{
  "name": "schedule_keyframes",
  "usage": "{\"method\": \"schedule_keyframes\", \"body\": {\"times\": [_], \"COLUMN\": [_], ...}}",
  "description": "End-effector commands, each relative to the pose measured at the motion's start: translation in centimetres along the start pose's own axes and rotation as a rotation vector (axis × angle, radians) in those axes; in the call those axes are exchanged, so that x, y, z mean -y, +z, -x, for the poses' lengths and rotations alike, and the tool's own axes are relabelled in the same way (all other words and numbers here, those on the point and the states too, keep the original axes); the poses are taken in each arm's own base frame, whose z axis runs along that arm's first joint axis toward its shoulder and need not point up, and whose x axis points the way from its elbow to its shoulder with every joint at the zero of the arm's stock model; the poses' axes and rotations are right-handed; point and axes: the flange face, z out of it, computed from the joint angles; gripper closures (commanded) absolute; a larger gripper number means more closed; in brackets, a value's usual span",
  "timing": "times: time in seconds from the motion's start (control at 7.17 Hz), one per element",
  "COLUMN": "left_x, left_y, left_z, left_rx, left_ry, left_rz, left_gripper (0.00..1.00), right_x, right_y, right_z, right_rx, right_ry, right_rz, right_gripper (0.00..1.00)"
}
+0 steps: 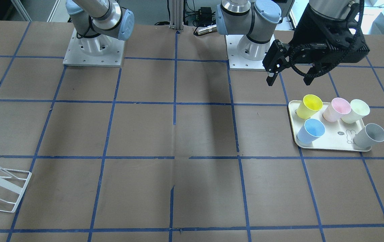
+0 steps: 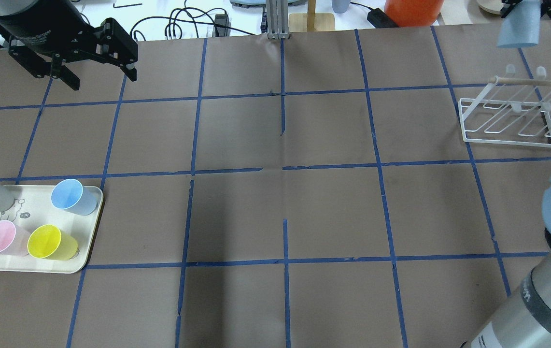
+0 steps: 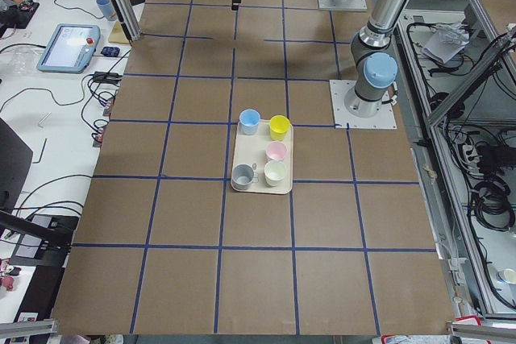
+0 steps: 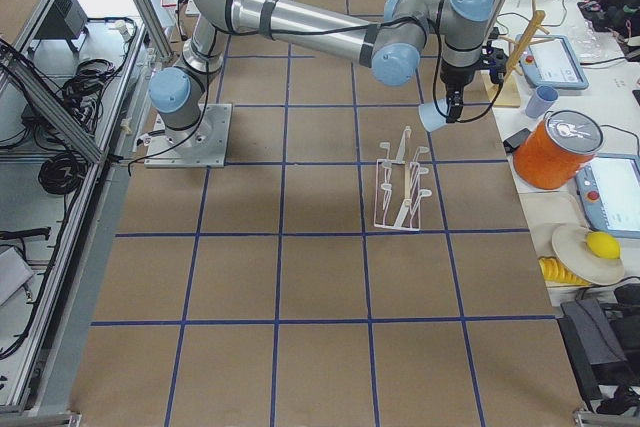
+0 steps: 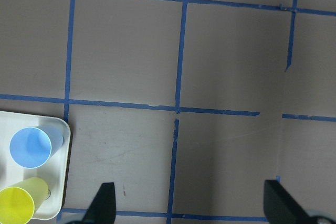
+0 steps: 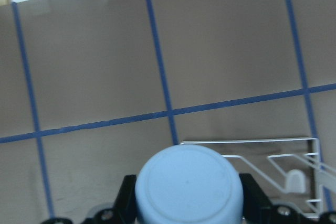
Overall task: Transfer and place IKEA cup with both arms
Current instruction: 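Lift the light blue cup off the rack with the right gripper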
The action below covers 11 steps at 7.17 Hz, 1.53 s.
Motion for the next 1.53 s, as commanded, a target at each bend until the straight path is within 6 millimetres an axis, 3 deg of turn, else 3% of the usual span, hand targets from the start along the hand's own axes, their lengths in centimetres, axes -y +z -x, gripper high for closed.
{"method": "schedule_keyframes", "body": {"times": [0.0,0.28,0.56,0.7,0.84,0.98,1.12,1.25,1.39], "left_x": [0.6,0.6,0.4,0.1,-0.1,0.0,0.2,0.0,0.1], "left_y": [-0.7,-1.1,0.2,0.8,0.4,-0.9,-1.8,-1.4,-0.4], "left_z": [2.2,5.1,8.4,9.6,11.1,11.4,10.9,9.9,9.7], "left_rx": [-0.077,-0.159,-0.355,-0.468,-0.581,-0.742,-0.861,-0.959,-1.027], "left_ry": [-0.062,-0.136,-0.218,-0.228,-0.277,-0.306,-0.316,-0.327,-0.322], "left_rz": [-0.01,-0.018,-0.022,-0.038,-0.072,-0.12,-0.145,-0.136,-0.153], "left_gripper": [0.0,0.0,0.0,0.0,0.0,0.0,0.0,0.0,0.0], "right_x": [-1.4,-3.8,-6.4,-7.2,-8.1,-9.3,-11.0,-12.7,-14.4], "right_y": [-1.7,-5.0,-8.1,-8.9,-8.8,-8.1,-6.4,-5.8,-5.8], "right_z": [8.9,18.6,24.5,26.3,28.0,29.8,32.6,34.4,34.7], "right_rx": [0.199,0.299,0.408,0.492,0.557,0.598,0.646,0.736,0.81], "right_ry": [0.107,0.138,0.14,0.181,0.237,0.321,0.413,0.502,0.56], "right_rz": [0.012,-0.021,-0.037,-0.034,-0.012,-0.007,-0.018,-0.023,0.021], "right_gripper": [0.54,0.54,0.56,0.56,0.56,0.56,0.55,0.54,0.54]}}
